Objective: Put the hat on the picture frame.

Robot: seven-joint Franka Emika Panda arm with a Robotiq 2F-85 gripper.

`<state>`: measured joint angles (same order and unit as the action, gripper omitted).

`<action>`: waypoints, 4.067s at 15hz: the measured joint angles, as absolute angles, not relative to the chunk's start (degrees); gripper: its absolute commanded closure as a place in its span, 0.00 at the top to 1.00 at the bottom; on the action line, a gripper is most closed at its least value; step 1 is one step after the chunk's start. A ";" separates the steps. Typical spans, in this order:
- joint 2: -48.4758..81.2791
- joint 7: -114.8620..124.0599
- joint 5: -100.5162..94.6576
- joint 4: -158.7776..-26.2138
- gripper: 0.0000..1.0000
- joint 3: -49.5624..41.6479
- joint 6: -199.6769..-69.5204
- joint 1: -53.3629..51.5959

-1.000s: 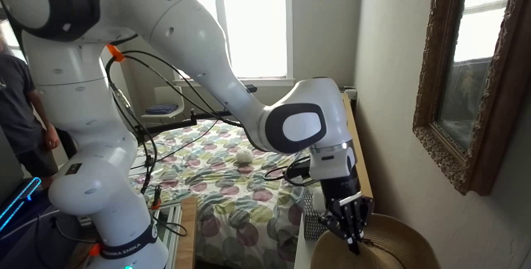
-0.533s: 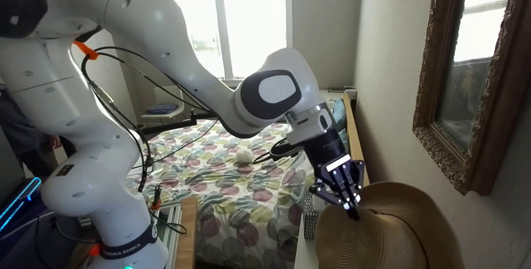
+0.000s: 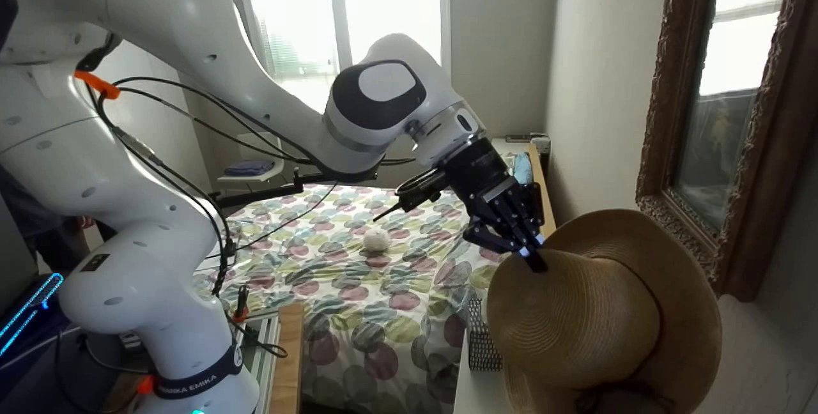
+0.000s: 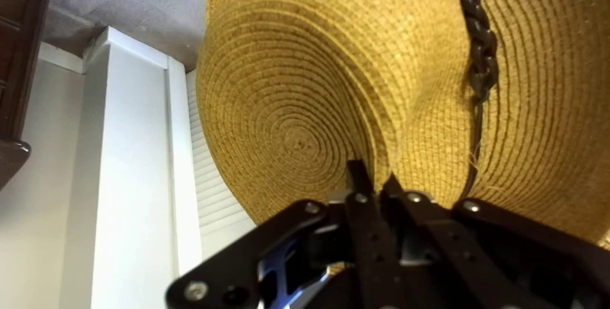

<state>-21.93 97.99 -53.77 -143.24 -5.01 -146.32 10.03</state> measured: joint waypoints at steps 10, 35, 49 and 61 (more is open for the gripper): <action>-24.59 99.94 -64.70 -138.93 0.02 -3.54 -147.91 14.52; -23.47 141.75 -114.54 -116.74 0.02 -0.77 -152.81 15.51; -17.87 147.38 -124.34 -106.12 0.02 -0.57 -152.81 12.54; -14.66 147.47 -124.34 -106.17 0.02 -0.56 -153.01 11.58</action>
<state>-14.66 147.47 -124.34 -106.17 -0.56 -153.01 11.58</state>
